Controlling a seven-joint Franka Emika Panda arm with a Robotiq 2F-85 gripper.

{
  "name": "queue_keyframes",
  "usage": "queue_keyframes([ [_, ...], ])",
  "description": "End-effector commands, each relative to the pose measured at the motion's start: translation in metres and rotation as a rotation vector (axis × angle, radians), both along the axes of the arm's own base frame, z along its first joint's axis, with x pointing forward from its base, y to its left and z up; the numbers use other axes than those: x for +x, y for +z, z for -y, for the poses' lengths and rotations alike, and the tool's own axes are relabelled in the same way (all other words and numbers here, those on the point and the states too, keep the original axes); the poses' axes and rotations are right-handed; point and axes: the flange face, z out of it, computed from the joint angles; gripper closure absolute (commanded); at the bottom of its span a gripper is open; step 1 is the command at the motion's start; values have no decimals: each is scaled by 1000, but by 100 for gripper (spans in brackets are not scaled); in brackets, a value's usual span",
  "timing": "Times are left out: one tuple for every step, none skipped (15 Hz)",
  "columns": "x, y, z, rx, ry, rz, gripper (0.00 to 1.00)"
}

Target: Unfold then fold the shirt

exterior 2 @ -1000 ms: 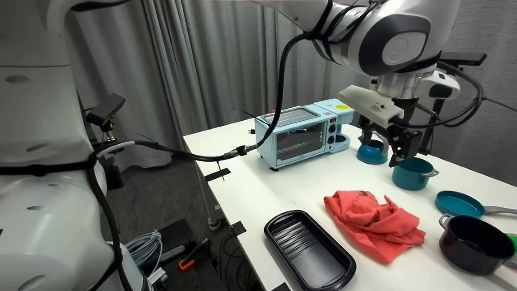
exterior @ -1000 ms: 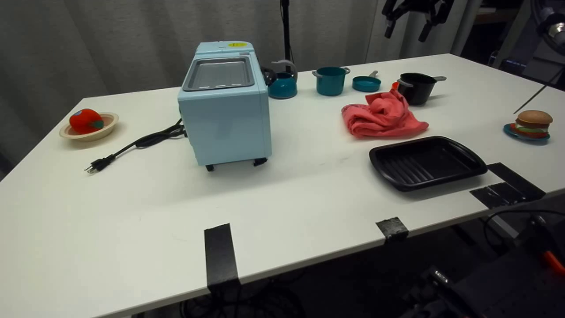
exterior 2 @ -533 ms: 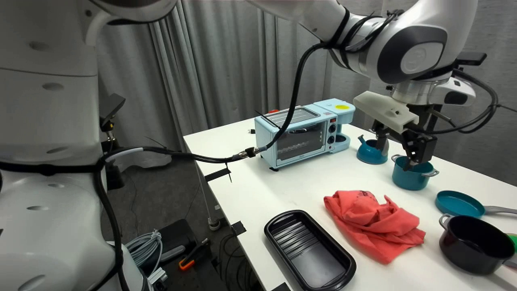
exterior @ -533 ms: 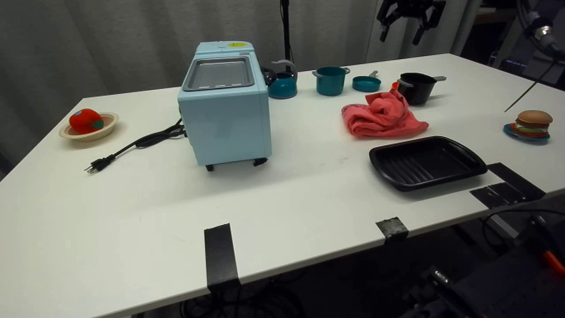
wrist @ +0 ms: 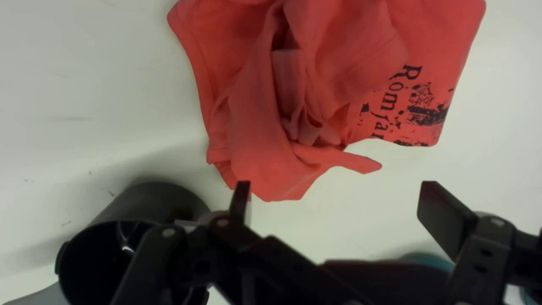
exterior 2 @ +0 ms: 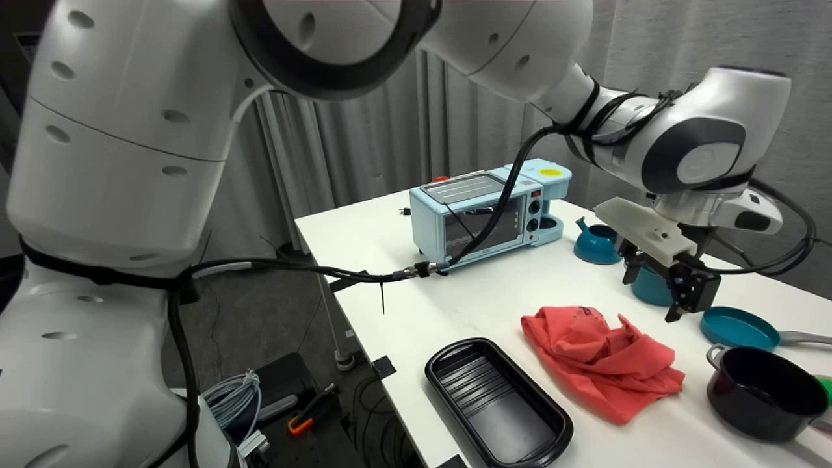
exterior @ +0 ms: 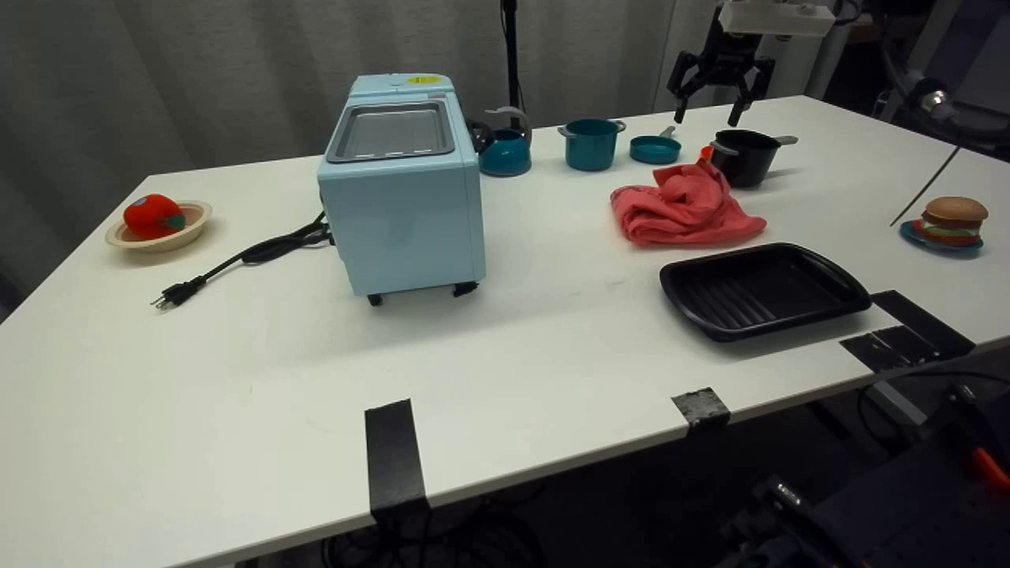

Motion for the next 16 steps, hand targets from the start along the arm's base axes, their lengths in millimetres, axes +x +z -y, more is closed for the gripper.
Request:
queue_keyframes([
  [13, -36, 8, -8, -11, -93, 0],
  [12, -47, 7, -7, -10, -127, 0],
  [10, -58, 6, -10, -10, -159, 0],
  [7, -67, 5, -16, -9, -189, 0],
  [4, -78, 5, -19, -6, -222, 0],
  [2, -87, 5, -25, -4, -247, 0],
  [1, -95, 6, -26, -4, -271, 0],
  [1, -103, 6, -24, -1, -284, 6],
  [1, -108, 5, -21, 3, -291, 26],
  [3, -110, 3, -19, 8, -291, 32],
  [6, -103, 5, -17, 12, -284, 42],
  [8, -100, 2, -18, 17, -277, 50],
  [9, -93, 0, -20, 21, -268, 58],
  [10, -87, -3, -22, 24, -260, 65],
  [10, -81, -7, -28, 29, -253, 74],
  [10, -75, -11, -39, 38, -243, 81],
])
